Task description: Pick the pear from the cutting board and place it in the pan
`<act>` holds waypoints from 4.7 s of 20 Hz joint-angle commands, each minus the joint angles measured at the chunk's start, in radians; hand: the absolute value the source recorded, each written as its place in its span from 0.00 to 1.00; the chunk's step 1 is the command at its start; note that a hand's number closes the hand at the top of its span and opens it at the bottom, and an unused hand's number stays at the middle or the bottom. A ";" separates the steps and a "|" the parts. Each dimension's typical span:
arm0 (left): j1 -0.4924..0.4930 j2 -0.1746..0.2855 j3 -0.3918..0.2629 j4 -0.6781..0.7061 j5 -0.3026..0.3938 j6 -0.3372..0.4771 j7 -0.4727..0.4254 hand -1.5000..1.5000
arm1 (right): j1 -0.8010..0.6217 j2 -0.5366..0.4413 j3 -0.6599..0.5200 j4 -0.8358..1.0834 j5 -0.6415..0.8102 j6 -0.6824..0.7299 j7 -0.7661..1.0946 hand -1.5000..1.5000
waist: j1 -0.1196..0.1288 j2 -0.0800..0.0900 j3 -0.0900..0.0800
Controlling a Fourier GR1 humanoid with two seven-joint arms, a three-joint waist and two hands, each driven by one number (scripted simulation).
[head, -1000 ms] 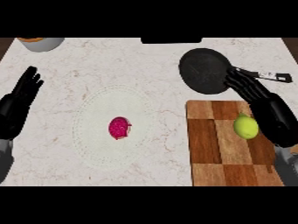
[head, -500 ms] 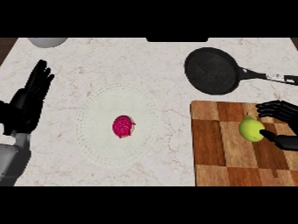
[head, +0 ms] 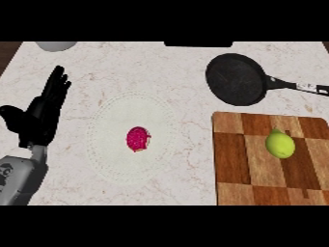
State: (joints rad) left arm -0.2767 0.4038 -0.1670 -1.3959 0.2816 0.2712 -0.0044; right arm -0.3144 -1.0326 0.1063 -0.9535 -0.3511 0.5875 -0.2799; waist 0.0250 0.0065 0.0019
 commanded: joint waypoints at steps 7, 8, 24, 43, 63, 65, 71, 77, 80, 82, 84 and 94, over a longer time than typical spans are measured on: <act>-0.054 -0.025 -0.008 0.005 -0.027 -0.002 0.041 0.50 | -0.420 -0.063 0.084 0.213 0.208 0.264 0.115 0.00 | 0.036 0.008 -0.001; -0.010 0.000 0.023 0.022 -0.009 -0.048 -0.001 0.50 | -0.419 0.003 0.109 0.209 0.269 0.220 0.078 0.00 | 0.023 0.005 -0.001; 0.058 -0.051 0.056 -0.056 -0.070 -0.027 0.025 0.50 | -0.600 0.247 0.081 0.327 0.383 0.308 0.138 0.00 | -0.012 -0.005 -0.002; 0.001 -0.076 0.140 0.022 -0.111 -0.113 0.020 0.50 | -0.479 0.335 0.081 0.346 0.617 0.265 0.147 0.00 | -0.013 -0.001 -0.001; 0.090 -0.118 0.153 -0.166 -0.187 -0.100 0.133 0.50 | -0.374 0.415 0.137 0.093 0.816 0.347 0.229 0.00 | -0.025 -0.011 -0.002; -0.004 -0.141 0.170 -0.021 -0.187 -0.106 0.107 0.50 | -0.420 0.425 0.170 0.186 0.886 0.327 0.173 0.00 | -0.021 -0.005 -0.002; -0.009 -0.134 0.203 0.040 -0.194 -0.160 0.039 0.50 | -0.428 0.451 0.172 0.292 0.973 0.290 0.071 0.00 | -0.016 -0.002 -0.002; 0.062 -0.148 0.206 -0.124 -0.192 -0.153 0.118 0.50 | -0.384 0.498 0.150 0.207 1.002 0.304 0.137 0.00 | -0.020 -0.008 -0.002; 0.037 -0.184 0.194 -0.022 -0.212 -0.161 0.043 0.50 | -0.422 0.501 0.180 0.310 1.066 0.280 0.063 0.00 | -0.018 -0.004 -0.002; 0.074 -0.190 0.188 -0.021 -0.233 -0.156 0.016 0.50 | -0.318 0.515 0.176 0.252 1.061 0.222 0.063 0.00 | -0.026 -0.007 -0.002; 0.062 -0.174 0.206 -0.039 -0.242 -0.158 0.021 0.50 | -0.385 0.510 0.178 0.312 1.091 0.280 0.039 0.00 | -0.018 -0.005 -0.002; 0.046 -0.162 0.216 -0.127 -0.218 -0.179 0.128 0.50 | -0.373 0.519 0.224 0.301 1.122 0.251 -0.124 1.00 | -0.012 -0.006 -0.001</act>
State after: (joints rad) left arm -0.2440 0.2377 0.0523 -1.4742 0.0624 0.0967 0.0933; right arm -0.6896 -0.5234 0.3095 -0.6485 0.7633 0.7930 -0.2969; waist 0.0074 -0.0056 -0.0088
